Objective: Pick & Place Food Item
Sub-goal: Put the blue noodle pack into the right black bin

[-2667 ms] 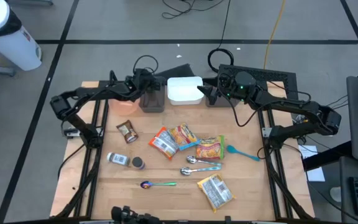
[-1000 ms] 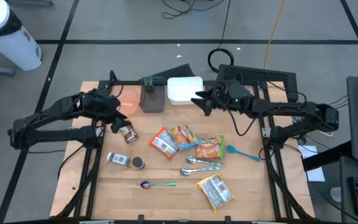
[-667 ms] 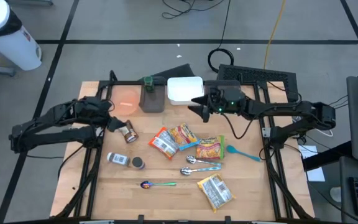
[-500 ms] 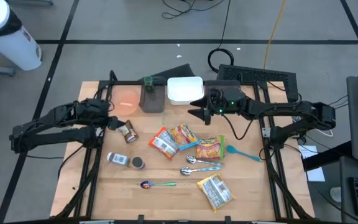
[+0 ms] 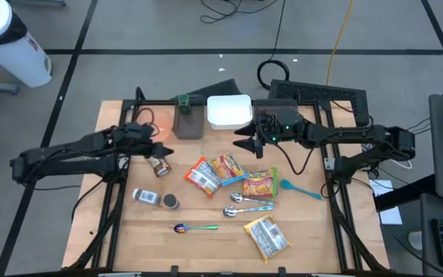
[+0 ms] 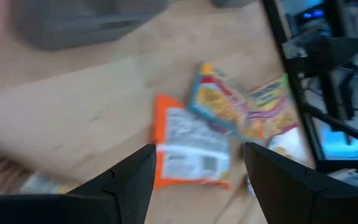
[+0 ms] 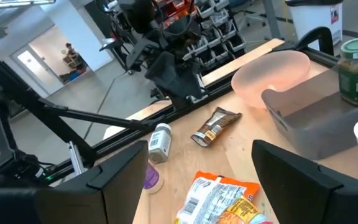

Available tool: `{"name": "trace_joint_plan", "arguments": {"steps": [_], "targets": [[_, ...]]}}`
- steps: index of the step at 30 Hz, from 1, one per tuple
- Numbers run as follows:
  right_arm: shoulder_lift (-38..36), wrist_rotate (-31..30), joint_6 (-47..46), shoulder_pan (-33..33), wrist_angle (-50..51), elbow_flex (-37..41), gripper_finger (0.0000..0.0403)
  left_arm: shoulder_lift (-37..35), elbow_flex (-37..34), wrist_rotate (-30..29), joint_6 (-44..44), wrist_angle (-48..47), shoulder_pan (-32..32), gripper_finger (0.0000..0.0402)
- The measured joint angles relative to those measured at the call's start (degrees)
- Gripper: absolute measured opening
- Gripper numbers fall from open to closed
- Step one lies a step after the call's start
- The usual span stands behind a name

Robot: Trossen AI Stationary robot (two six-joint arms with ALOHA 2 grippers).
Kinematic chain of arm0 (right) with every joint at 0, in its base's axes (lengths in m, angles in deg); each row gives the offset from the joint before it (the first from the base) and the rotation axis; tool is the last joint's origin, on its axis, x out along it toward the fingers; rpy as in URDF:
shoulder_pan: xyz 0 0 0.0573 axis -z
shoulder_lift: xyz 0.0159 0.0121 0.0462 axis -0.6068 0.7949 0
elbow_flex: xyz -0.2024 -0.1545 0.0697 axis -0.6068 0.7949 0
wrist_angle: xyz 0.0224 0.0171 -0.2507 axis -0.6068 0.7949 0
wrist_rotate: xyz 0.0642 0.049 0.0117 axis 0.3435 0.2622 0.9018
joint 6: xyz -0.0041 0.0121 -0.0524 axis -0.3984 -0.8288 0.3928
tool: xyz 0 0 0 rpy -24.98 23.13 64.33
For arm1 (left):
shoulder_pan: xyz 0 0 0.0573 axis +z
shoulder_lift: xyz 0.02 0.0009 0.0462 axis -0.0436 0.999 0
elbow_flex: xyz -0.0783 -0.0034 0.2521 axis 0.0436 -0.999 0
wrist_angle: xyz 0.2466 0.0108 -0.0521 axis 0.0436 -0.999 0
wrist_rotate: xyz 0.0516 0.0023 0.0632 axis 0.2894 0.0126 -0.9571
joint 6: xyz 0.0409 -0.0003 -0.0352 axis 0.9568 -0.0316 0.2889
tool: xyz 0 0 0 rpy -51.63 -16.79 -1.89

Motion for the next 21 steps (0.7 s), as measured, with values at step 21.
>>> {"name": "trace_joint_plan", "arguments": {"steps": [21], "targets": [[-0.5, -10.7, 35.3, -9.7, 25.2, -12.0, 0.0279, 20.4, -0.2, 12.7, 10.0, 32.7, -0.7, 0.025]]}}
